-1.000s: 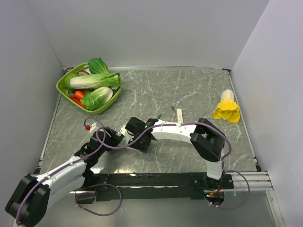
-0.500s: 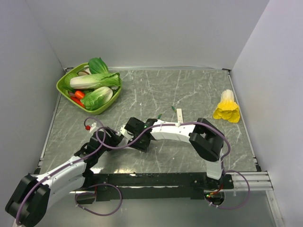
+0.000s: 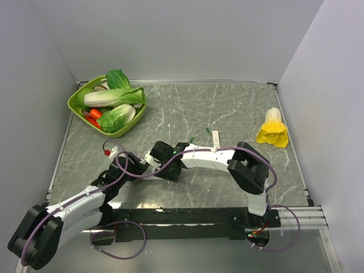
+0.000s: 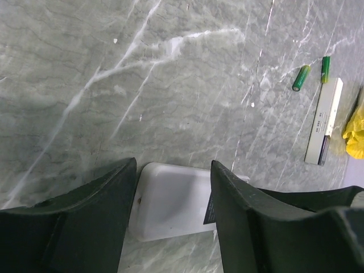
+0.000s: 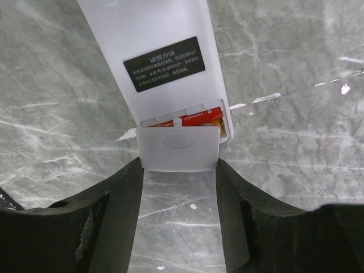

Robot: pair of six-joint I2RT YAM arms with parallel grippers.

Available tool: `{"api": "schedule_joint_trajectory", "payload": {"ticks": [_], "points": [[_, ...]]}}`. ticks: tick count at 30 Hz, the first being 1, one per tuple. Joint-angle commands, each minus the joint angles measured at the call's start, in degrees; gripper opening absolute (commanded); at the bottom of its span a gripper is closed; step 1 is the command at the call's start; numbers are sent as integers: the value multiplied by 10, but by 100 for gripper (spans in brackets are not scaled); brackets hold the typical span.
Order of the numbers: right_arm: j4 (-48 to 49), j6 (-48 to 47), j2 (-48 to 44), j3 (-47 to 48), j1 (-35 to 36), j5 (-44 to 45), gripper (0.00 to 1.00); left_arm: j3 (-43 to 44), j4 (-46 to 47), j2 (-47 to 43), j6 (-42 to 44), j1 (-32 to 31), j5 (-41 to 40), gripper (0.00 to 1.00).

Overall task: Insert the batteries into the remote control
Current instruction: Load the battery cover into the remote control.

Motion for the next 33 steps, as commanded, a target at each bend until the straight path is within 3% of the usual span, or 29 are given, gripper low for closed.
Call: {"api": "schedule_joint_trajectory", "payload": {"ticks": [1, 13, 33], "points": [[-22, -36, -31, 21, -1, 9, 34, 9, -19, 23, 23, -1, 19, 60], [-21, -69, -32, 34, -13, -9, 33, 39, 1, 95, 55, -1, 34, 59], [-19, -67, -4, 42, -13, -37, 33, 37, 18, 109, 58, -1, 47, 59]]}}
